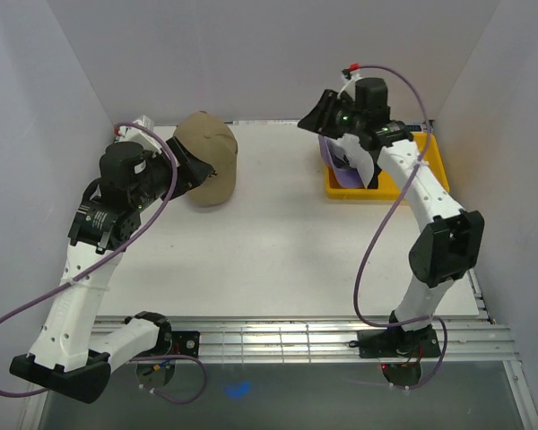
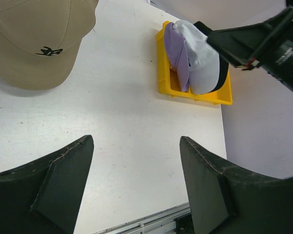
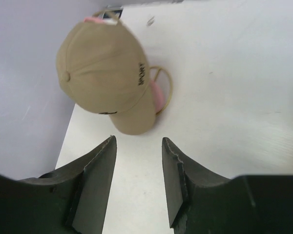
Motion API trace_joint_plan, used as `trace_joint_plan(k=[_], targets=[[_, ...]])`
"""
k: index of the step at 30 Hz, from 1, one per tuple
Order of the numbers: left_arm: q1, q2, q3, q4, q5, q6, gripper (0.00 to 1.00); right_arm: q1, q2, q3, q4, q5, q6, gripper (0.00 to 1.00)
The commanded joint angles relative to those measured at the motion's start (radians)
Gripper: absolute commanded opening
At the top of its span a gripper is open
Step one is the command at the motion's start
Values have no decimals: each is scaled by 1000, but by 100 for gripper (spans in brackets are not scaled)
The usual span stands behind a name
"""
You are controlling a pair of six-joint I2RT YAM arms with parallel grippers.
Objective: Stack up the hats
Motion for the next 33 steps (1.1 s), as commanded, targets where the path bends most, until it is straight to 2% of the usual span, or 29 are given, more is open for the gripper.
trace_joint_plan(k=[1, 6, 13, 33], targets=[[-3, -20, -6, 29, 19, -5, 81, -114, -97, 14, -130, 8, -96, 49], [-3, -23, -15, 36, 27, -8, 81, -290, -158, 3, -201, 28, -135, 49], [-3, -27, -28, 41, 29, -7, 81, -501, -143, -59, -233, -42, -124, 45], [-3, -14, -34, 44, 36, -11, 81, -524, -37, -168, -216, -2, -182, 46]])
